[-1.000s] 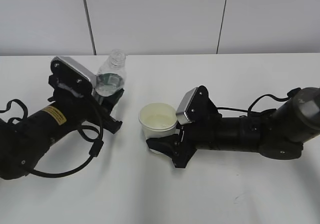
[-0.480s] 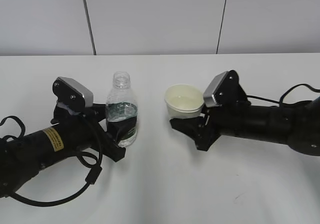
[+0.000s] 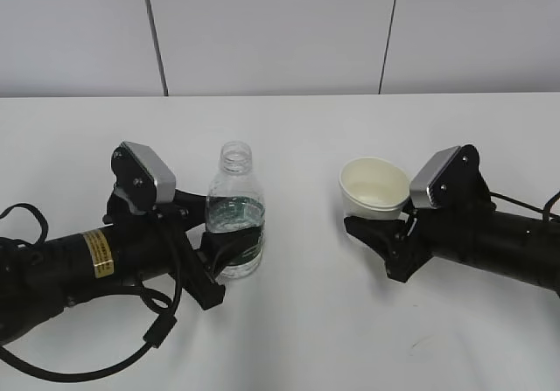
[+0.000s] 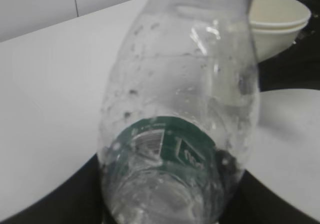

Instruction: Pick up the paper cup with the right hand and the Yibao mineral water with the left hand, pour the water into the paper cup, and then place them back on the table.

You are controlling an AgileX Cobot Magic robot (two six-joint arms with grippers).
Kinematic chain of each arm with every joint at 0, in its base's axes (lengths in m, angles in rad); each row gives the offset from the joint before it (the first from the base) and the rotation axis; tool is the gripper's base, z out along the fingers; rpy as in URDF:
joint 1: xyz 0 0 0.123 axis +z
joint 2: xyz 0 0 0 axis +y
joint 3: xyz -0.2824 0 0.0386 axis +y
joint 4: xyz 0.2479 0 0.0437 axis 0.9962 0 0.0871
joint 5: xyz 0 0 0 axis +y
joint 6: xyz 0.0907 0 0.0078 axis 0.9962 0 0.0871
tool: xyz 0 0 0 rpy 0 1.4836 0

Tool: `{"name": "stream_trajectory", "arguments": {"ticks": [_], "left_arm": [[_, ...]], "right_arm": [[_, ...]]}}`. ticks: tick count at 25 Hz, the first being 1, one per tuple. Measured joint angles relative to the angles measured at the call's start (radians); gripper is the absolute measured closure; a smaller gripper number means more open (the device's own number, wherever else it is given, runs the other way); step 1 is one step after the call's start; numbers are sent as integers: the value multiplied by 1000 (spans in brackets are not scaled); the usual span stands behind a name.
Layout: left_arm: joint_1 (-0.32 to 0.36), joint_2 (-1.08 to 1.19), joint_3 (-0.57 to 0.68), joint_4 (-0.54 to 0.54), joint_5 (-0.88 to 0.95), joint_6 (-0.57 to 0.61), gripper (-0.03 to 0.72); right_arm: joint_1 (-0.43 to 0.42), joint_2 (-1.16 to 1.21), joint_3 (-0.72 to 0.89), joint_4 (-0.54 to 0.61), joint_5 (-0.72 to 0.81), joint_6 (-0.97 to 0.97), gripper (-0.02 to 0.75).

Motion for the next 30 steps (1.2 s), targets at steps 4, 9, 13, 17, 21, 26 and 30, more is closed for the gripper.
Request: {"name": "stream_trajectory", "arguments": {"ticks": [4,9,13,17,21,26,30], "left_arm": [[0,0,0,55,0,0,303],[0,14,0,11,-1,0,303],[0,44,-12,-60,-25,-3,303],[0,63,-21,-71,-51,-3,303],[0,64,-21,-88,-52,-4,302],[0,66,-21,-98,-36,-4,186],[1,69,-4,-108,-29,-7,85]], "right_arm": [[0,34,5,56,-80,-25,218],[0,106,5,71,-103,-41,218],[0,123,5,78,-105,-69,218],[0,125,5,91,-107,-79,218],[0,125,5,99,-107,-81,218],[0,125,5,101,-107,-81,215],[0,125,5,101,-107,-81,211]]}}
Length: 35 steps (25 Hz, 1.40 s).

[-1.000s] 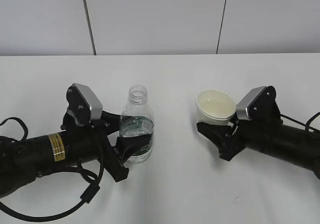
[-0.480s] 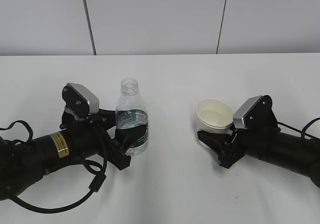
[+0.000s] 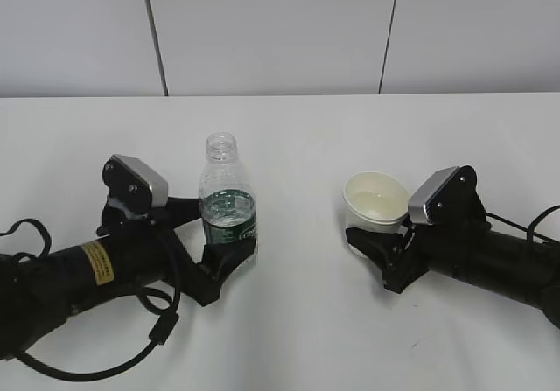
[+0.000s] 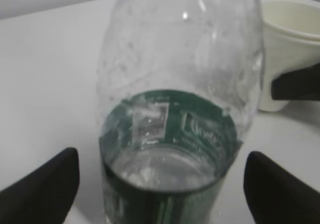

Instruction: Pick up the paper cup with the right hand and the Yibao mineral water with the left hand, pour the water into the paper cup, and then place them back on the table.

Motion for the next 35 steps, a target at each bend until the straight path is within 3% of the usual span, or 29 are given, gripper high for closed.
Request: {"name": "stream_trajectory", "arguments": {"ticks": [9,17,21,26,30,35], "left_arm": [[70,-96,208,-87,8,0,71],[70,-114,214,-148,6,9,85],[70,-114,214,-174,6,16,95],[70,-114,214,-180,6,38,97],[70,-116,220,-190,6,49,97],[72,-133,254,-285,7,80,99]], "right_arm": [[0,0,-4,94,0,-2,210],[0,63,-75,100,-11,-2,204],[0,69,-80,89,-19,0,101],[0,69,-51,105,-25,2,78],[0,37,48,187,-25,-5,78],[0,-61,184,406,-25,-41,78]]}}
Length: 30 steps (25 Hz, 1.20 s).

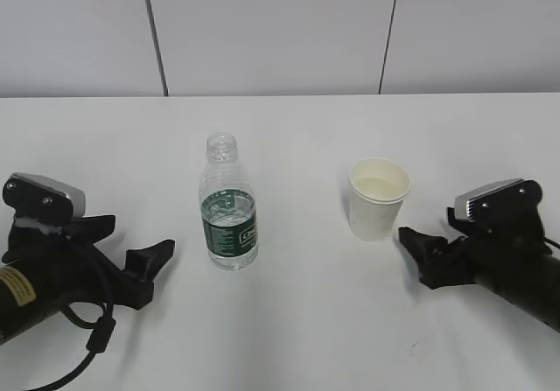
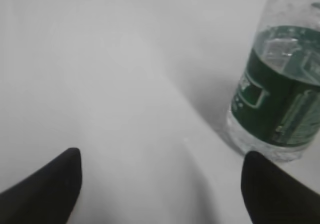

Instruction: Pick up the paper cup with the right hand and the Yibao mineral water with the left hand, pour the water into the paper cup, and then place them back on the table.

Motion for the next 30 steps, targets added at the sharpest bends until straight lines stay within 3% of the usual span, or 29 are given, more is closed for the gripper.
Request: {"name": "stream_trajectory", "arguments": {"ticks": [7,9,12,17,23,26,30], "left_arm": [[86,-2,-20,-22,13,-53,101],[152,-24,-97,49,163,-126,102],[179,-67,-192,87,372,-147,103],[183,-175,-448,104,944,-165,104],[183,-231,-866,92,1751,-162,105],[185,-231,-1026,46,2020,-112,116],[218,-231,-1162,-68,2299,-20,119]], "right_arm": [[0,-58,32,337,-2,-8,79],[0,-75,21,373,-2,-3,80],[-4,-125,-25,407,84,26,83],[-57,-267,-156,426,524,36,90],[-145,-432,-461,427,1322,40,113],[-150,-426,-650,404,1685,40,130],[-150,-388,-887,397,2049,14,147]]}}
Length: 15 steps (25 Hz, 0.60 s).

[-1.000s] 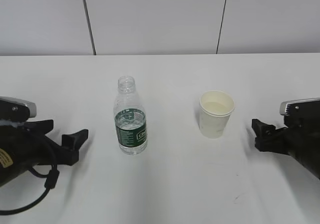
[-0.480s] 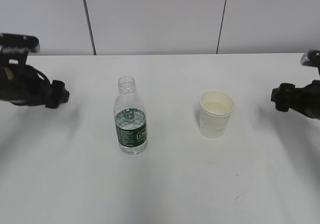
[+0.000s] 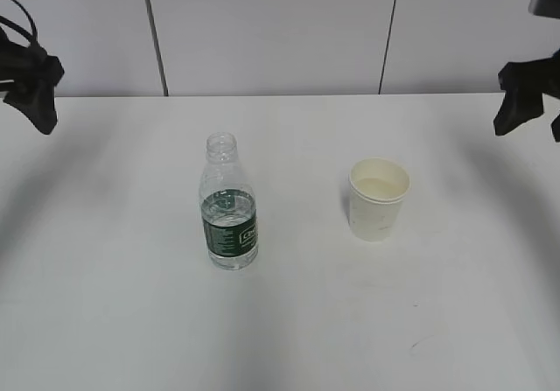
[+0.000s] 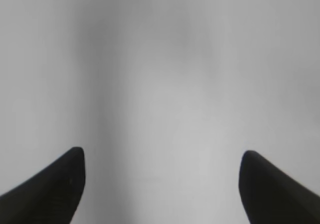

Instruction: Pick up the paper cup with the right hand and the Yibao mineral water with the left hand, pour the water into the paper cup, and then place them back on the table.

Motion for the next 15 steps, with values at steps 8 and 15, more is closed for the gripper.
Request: {"name": "stream_trajectory", "arguments": {"ticks": [8,15], "left_arm": [[33,-42,-44,-61,76,52,123],[33,-285,181,-103,77,59,125]], "right_arm": [[0,43,-225,-12,312,-119,162],[0,-160,-39,-7,317,-145,164]]}}
